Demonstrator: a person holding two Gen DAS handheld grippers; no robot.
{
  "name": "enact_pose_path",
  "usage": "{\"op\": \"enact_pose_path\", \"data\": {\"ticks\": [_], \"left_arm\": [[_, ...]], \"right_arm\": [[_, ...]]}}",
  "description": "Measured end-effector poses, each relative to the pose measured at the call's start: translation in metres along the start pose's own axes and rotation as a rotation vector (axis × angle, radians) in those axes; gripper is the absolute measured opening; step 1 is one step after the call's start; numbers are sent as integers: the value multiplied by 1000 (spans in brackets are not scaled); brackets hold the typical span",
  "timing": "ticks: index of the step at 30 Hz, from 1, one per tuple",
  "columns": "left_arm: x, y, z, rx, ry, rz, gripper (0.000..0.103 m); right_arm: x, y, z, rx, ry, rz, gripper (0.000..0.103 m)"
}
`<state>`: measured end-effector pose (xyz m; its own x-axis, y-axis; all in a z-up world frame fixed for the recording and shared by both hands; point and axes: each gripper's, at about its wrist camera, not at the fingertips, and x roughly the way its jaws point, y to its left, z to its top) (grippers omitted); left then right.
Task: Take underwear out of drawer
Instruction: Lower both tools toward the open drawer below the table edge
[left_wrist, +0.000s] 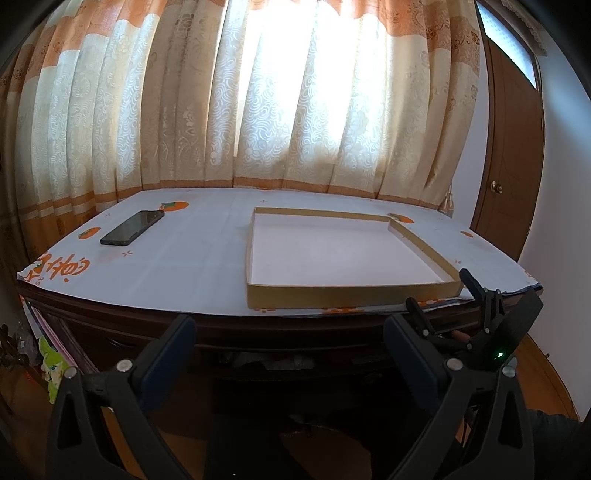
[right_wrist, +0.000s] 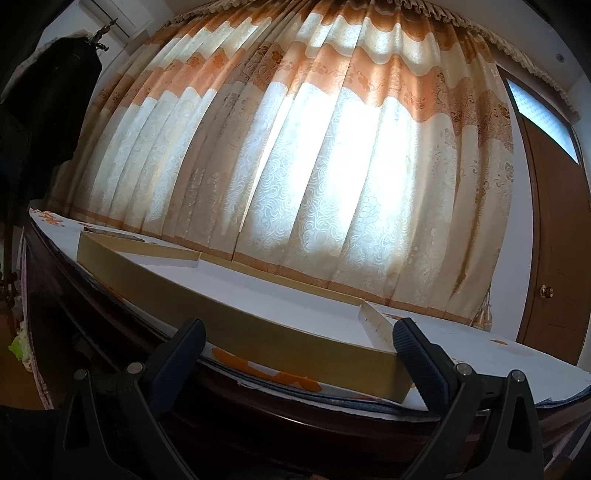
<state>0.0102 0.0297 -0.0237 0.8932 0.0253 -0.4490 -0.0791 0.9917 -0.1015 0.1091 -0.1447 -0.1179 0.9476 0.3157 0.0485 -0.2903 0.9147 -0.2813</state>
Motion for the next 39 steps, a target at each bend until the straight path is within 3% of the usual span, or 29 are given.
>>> {"op": "enact_pose_path", "data": {"ticks": [6, 12, 39], "left_arm": [[0, 1, 0, 2, 0, 3, 103], [1, 0, -3, 3, 6, 4, 103], [1, 2, -3, -7, 22, 3, 103]], "right_arm": [[-7, 0, 0, 0, 24, 3, 102], [-5, -11, -3, 95, 102, 12, 102], [-29, -7, -5, 77, 213, 50, 102]]}}
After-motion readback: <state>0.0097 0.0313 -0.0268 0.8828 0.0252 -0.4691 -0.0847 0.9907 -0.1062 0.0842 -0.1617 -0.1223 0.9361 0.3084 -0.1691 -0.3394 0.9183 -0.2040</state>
